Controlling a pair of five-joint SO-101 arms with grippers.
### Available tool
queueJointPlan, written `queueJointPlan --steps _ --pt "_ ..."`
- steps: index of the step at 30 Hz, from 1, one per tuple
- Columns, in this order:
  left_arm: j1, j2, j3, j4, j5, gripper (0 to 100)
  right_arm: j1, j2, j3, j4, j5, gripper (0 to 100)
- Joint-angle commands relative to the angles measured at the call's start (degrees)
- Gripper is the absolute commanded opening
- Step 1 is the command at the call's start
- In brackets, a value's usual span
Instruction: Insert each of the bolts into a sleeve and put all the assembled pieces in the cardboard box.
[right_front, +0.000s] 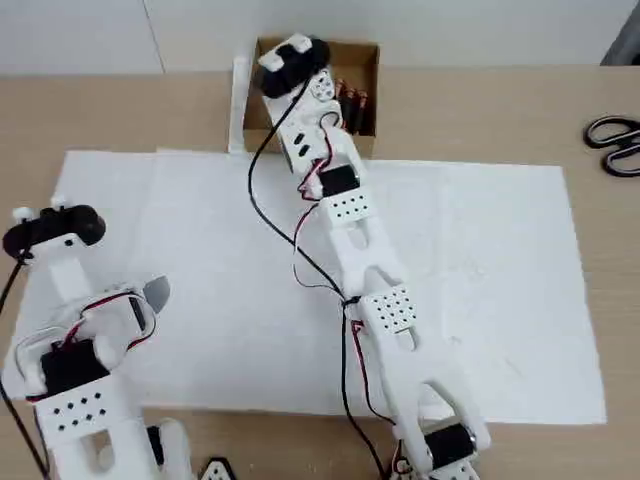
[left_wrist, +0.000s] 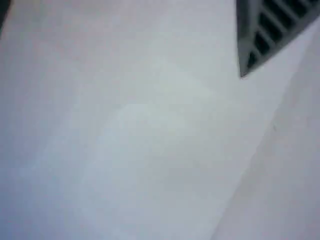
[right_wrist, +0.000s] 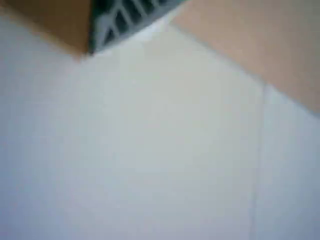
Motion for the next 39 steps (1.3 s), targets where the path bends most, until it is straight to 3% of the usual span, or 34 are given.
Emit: queueJointPlan --steps 1,11,21,31,39 --pt "0.18 -0.79 -4.09 0.26 -0.18 30 2.24 -11.65 -2.90 6.46 0.53 21.0" --pt "0.18 -0.79 -8.22 0.35 -0.26 30 3.30 -37.85 -2.81 37.23 0.53 20.9" --pt "0.26 -0.79 -10.42 1.49 -0.26 30 2.77 -60.09 -2.73 81.36 0.53 20.9" --pt "4.84 -0.79 -21.67 10.90 -0.26 30 3.91 -79.08 -2.64 82.86 0.44 20.9" --pt "4.92 -0.79 -23.87 14.24 -0.35 30 4.26 -92.53 2.73 83.38 0.44 20.9"
